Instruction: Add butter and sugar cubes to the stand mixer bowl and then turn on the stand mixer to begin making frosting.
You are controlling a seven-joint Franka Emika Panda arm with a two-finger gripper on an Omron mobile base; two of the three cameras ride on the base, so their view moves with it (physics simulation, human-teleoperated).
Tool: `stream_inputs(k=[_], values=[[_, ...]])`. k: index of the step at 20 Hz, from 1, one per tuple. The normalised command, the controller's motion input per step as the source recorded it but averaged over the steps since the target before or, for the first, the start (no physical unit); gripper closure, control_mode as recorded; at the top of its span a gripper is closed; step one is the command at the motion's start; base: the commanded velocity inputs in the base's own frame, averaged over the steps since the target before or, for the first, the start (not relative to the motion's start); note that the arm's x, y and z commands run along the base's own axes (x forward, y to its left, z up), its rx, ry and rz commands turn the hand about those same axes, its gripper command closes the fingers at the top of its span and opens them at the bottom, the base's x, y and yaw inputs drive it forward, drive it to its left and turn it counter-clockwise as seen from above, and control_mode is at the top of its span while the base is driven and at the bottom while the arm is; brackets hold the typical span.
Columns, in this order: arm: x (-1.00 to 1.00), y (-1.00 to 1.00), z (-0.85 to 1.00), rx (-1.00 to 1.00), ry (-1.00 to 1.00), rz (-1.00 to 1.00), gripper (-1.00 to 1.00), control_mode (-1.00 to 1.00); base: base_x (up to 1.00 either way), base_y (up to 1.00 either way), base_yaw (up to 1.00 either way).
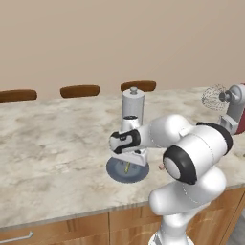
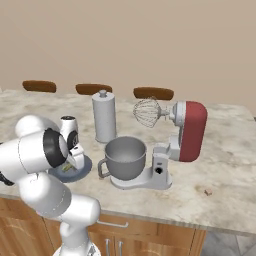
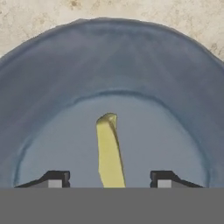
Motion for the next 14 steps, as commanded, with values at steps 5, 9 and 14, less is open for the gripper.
stream_inputs(k=[5, 9, 14], values=[[-0.11, 0.00, -0.06, 0.00, -0.02, -0.01, 1.00, -1.00, 0.00, 0.00, 0.00], [-0.19, 0.00, -0.04, 0.00, -0.08, -0.07, 1.00, -1.00, 0.00, 0.00, 0.00], [-0.51, -0.02, 0.08, 0.00, -0.13, -0.14, 1.00, -1.00, 0.00, 0.00, 0.00]])
